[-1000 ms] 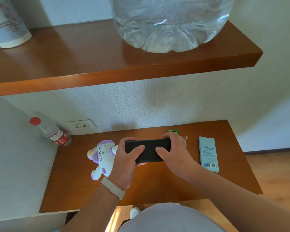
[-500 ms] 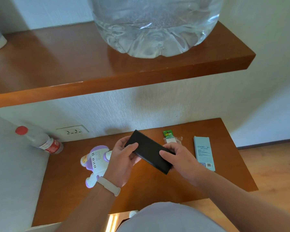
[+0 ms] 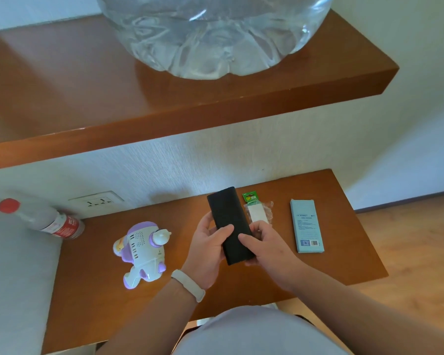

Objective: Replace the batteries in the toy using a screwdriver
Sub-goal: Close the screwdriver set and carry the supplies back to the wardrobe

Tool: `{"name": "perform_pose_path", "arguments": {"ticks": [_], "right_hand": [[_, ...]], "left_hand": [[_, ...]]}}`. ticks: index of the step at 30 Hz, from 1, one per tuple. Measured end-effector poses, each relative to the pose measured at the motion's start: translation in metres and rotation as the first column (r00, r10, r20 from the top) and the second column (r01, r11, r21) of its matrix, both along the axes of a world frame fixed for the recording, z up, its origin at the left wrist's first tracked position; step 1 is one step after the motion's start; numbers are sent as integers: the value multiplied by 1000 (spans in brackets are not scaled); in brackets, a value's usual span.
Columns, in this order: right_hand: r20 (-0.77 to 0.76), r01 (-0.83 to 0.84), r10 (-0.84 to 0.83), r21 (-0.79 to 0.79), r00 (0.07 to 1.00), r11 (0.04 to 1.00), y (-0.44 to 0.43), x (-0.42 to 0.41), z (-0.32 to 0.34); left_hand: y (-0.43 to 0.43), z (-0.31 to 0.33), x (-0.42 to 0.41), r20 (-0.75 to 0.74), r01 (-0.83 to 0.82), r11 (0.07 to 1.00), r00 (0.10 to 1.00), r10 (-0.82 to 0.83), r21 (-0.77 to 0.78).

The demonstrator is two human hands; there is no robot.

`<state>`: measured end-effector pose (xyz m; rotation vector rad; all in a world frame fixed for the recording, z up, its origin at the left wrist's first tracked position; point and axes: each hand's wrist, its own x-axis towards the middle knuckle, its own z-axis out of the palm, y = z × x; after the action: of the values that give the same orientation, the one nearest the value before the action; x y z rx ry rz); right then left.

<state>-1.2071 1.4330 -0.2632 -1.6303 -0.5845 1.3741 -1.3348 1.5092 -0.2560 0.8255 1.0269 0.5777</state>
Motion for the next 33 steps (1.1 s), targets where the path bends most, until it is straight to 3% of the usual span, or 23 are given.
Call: {"name": "perform_pose_path", "arguments": {"ticks": [8,12,15,17,25,29,33], "right_hand": [[95,-12,17,-57,995,998,-1,8,-20],[270,65,-24,-144,963,987,-1,25,-46],[505,110,45,-273,862,956,-2,40,-74],[576,114,103,-327,811,938,-1,47,-89],[645,93,278,-479,712,873,12,47,-118],[694,101,324,-496,643,862,18,41,-120],[704,113,303,-477,642,872,20,38,-119]], "left_hand": [[9,-20,-1,-73,38,999,997,-40,-23],[17,-33,-12,-98,34,996,994,-42,-84],[22,-39,-23,-100,24,994,994,-35,-110],[24,-41,-29,-110,24,994,993,-36,-102],[29,-43,-47,-168,17,998,985,-27,-61],[31,-41,-54,-188,16,998,982,-27,-64],[31,-40,-54,-194,21,997,980,-34,-68]]}}
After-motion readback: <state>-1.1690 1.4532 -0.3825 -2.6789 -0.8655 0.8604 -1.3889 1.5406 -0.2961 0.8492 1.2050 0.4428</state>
